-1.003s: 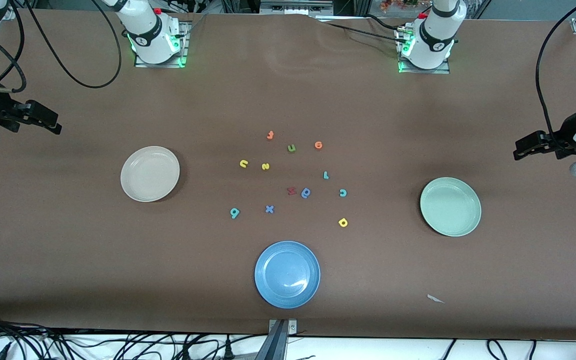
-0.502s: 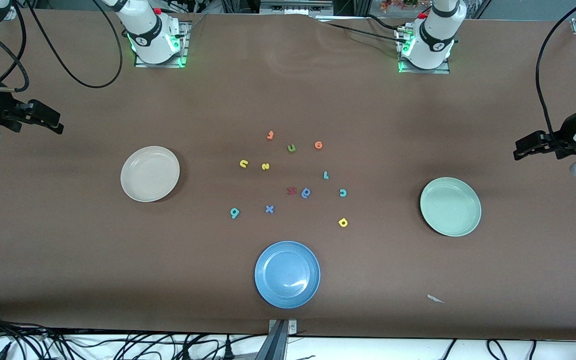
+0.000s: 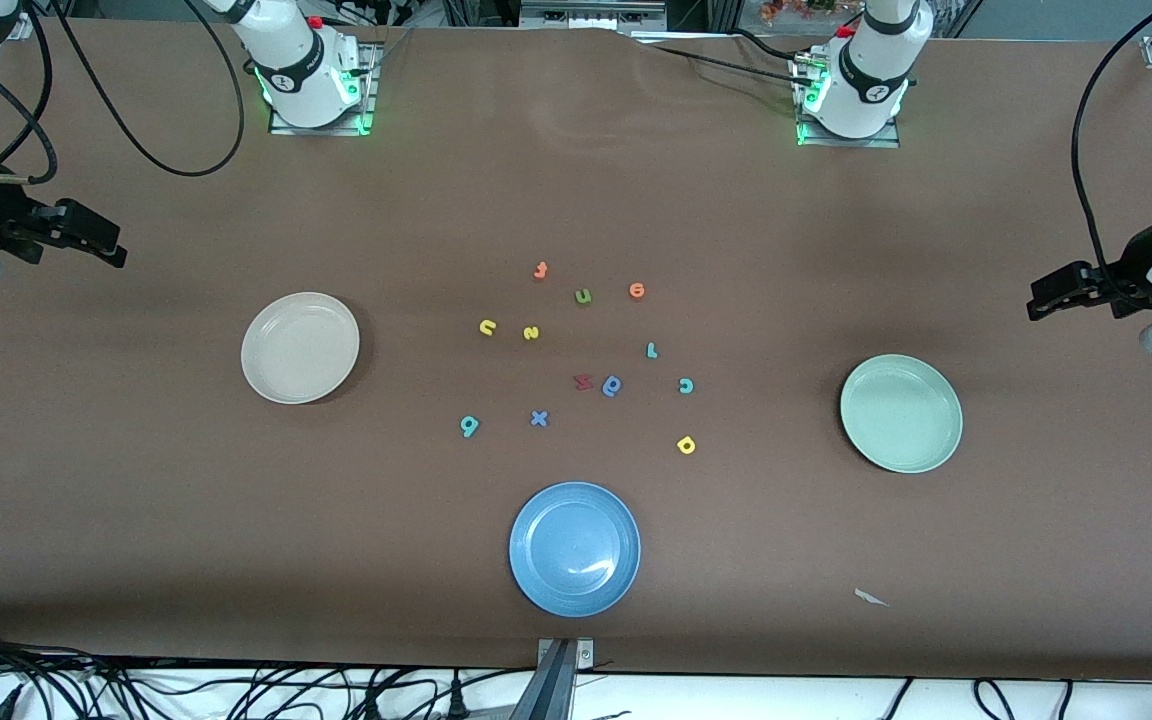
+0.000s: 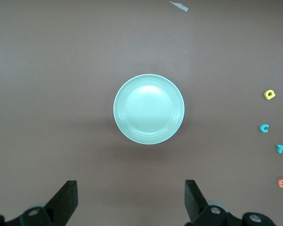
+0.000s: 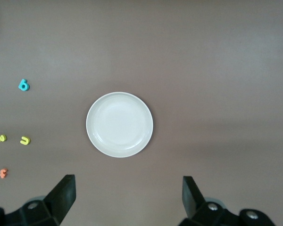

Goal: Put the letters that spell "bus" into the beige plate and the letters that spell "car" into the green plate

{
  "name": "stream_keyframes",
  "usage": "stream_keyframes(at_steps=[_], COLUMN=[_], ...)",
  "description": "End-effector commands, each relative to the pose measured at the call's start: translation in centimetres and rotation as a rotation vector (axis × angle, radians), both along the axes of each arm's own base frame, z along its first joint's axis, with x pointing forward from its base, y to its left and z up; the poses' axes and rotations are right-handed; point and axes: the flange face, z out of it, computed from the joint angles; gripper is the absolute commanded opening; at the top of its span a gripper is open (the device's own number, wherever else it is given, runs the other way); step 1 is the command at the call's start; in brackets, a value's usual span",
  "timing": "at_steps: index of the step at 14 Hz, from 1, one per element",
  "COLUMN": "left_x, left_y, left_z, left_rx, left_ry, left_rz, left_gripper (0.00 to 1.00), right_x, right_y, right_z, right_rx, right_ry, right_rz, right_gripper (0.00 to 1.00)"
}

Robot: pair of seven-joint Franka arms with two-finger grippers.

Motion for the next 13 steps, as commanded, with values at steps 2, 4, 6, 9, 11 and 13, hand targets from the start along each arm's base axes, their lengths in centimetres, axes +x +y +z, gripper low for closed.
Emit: stream_keyframes(at_steps=[2, 4, 6, 9, 11, 13], left_x=[-0.2, -0.1, 0.5, 1.8, 3.1, 4.0], left_y=[0.3, 0.0, -1.1, -5.6, -9.9, -14.8], left_z=[-0.3, -0.5, -1.7, -4.3, -7.4, -10.9], left_rx=[-0.003, -0.003, -0.013, -0.013, -0.025, -0.016], left_ry=[0.012, 0.015, 0.027, 0.046, 0.043, 0.035], left_rz=[-0.02, -0.023, -0.022, -0.008, 0.039, 0.072], left_gripper=[1.0, 1.0, 1.0, 1.0, 1.0, 1.0], right_x=[0.5, 1.4, 2.8, 4.4, 7.1, 11.2], right_y=[1.5, 4.7, 8.9, 13.6, 15.6, 16.7], right_z=[-1.9, -4.0, -7.7, -13.8, -17.8, -21.4], right_rx=[0.018, 0.013, 0.008, 0.002, 0.003, 0.013], right_ry=[0.067, 0.091, 0.12, 0.167, 0.155, 0.126], right_rz=[0.018, 0.075, 0.141, 0.211, 0.238, 0.251], right_gripper=[1.0, 1.0, 1.0, 1.0, 1.0, 1.0])
